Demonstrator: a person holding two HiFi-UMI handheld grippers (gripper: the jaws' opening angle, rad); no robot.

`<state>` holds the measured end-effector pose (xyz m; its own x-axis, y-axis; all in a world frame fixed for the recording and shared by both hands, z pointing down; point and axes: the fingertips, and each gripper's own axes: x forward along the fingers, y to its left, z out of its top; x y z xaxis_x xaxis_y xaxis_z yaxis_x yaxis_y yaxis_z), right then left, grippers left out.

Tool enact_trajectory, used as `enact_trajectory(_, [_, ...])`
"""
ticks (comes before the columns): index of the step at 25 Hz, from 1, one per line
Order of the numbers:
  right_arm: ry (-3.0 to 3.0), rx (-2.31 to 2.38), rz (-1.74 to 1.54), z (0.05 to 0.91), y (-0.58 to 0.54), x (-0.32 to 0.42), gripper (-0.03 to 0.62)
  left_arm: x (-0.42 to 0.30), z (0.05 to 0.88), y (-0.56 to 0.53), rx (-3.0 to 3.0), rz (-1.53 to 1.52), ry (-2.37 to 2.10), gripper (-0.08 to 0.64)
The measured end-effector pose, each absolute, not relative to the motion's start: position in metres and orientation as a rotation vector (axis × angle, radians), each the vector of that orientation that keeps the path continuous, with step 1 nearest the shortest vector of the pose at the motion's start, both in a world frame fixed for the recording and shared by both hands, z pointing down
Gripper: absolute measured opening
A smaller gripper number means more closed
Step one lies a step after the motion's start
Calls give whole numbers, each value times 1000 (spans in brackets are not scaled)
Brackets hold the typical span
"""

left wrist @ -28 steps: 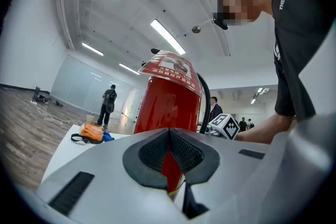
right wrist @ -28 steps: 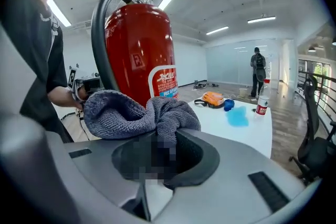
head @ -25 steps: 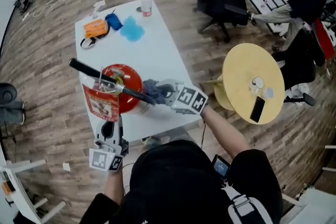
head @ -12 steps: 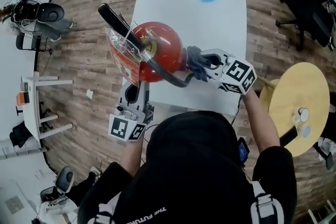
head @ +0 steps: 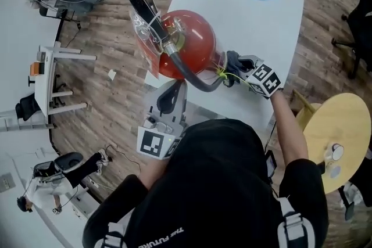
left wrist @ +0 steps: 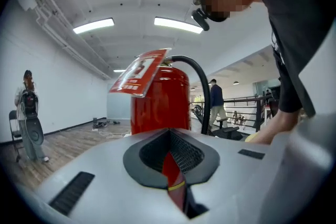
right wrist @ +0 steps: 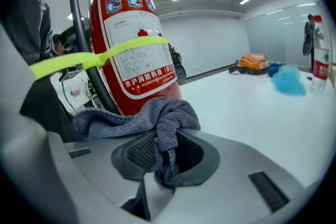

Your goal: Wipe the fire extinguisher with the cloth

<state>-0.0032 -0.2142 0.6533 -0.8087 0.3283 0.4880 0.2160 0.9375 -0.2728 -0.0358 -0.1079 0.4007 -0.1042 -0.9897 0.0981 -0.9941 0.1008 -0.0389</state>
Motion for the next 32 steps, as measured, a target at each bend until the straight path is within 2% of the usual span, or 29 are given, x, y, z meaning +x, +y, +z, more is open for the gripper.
enact_trajectory(4, [-2625,-372,331,647,-214,-6,89,-7,410,-111,2082,170,-2258,21])
enact_trajectory(8, [-2835,-357,363,568,-221,-8,87,9,415,-114,2080,202,-2256,21])
enact_trajectory(11, [-2903,-328,177,509,-220,-10,87,9,411,-112,2030,202,-2317,21])
enact_trajectory(14, [-3031,-284,199,439,-212,-6,87,6,402,-106,1932,107,-2403,21])
enact_trajectory(16, [-3093,-222,89,402,-206,-5,87,5,399,-102,1876,66,-2441,21])
enact_trajectory(23, [-3191,-159,-222,320,-202,2,89,12,392,-102,1807,48,-2488,21])
enact_trajectory(27, [-3143,-231,-248,319,-225,-9,89,8,395,-106,1760,105,-2537,21])
enact_trajectory(32, [-2971,-352,-135,414,-250,-38,87,1,402,-113,1672,148,-2577,21])
